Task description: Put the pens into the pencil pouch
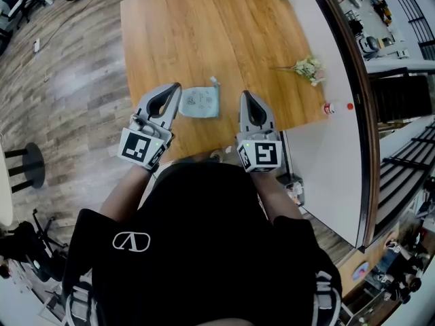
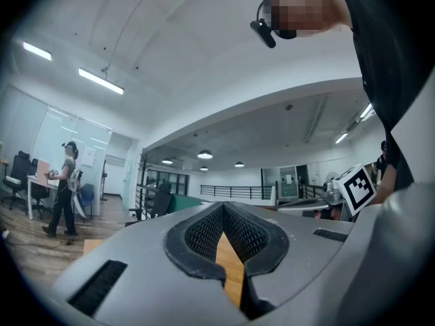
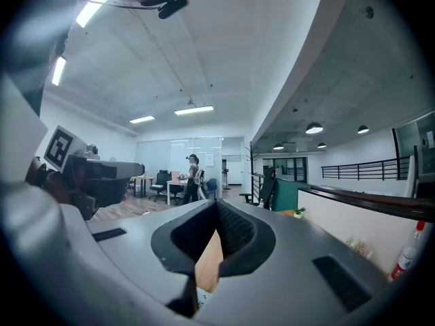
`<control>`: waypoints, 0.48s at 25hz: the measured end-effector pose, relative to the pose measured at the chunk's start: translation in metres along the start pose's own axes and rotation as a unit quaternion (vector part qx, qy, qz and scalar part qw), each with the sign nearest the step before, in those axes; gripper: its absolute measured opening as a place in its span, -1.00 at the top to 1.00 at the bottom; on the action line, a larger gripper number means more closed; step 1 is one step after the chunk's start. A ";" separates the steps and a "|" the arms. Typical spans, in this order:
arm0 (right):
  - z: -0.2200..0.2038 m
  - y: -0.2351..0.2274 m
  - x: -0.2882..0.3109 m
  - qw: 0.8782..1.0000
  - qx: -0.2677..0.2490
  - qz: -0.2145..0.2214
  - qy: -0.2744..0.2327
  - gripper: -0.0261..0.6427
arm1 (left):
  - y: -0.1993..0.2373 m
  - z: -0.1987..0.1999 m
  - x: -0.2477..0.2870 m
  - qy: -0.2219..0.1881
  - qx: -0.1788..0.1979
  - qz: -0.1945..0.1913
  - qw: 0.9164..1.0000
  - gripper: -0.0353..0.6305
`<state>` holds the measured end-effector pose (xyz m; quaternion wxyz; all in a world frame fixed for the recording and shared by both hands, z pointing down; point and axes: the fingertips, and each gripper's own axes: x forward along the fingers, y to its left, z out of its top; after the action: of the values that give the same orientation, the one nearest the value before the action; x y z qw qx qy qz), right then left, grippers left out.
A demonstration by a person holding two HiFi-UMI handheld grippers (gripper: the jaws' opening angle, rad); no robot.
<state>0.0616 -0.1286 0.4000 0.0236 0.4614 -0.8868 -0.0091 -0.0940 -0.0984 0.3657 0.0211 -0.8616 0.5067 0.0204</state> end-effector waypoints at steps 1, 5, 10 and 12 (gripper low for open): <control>0.000 -0.001 0.000 1.000 0.000 -0.001 0.001 0.93 | 0.000 0.000 0.000 0.000 -0.001 0.000 1.000 0.88; 0.000 -0.005 0.000 1.000 -0.002 -0.003 0.002 0.93 | 0.001 -0.001 0.002 0.002 -0.004 0.000 1.000 0.88; -0.001 -0.008 -0.001 1.000 0.004 -0.008 0.002 0.93 | -0.001 -0.003 0.003 0.004 -0.007 0.000 1.000 0.88; -0.001 -0.011 -0.002 1.000 0.009 -0.012 0.002 0.93 | -0.001 -0.003 0.004 0.005 -0.008 0.001 1.000 0.88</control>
<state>0.0716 -0.1330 0.4004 0.0210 0.4723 -0.8812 -0.0003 -0.0912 -0.1016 0.3689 0.0114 -0.8614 0.5073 0.0201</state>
